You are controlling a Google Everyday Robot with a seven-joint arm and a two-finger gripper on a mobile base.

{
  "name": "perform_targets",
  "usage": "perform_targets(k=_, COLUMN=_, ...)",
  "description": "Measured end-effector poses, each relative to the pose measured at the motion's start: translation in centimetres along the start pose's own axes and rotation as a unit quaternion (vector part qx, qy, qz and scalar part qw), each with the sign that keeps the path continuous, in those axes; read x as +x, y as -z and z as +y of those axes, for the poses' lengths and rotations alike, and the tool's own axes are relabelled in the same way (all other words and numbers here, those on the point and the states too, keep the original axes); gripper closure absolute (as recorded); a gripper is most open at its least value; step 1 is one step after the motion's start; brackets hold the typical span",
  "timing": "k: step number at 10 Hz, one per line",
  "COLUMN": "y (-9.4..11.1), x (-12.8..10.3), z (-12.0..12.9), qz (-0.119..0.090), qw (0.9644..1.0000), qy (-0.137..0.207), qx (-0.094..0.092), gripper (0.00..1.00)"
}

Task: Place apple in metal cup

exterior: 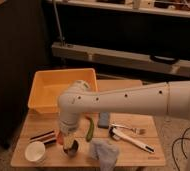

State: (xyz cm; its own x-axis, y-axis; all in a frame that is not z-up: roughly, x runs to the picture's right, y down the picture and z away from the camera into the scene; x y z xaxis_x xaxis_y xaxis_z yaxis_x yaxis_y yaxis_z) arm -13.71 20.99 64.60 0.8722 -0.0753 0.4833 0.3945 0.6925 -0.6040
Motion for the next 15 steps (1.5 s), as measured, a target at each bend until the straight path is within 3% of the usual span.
perform_targets(k=9, y=-1.8, x=0.6, z=1.0, qz=-0.012, qw=0.9953, qy=0.070, qx=-0.066, gripper=0.96)
perform_targets(k=15, y=-2.0, x=1.5, z=0.9, qz=-0.017, qw=0.9930, qy=0.087, qx=-0.078, gripper=0.35)
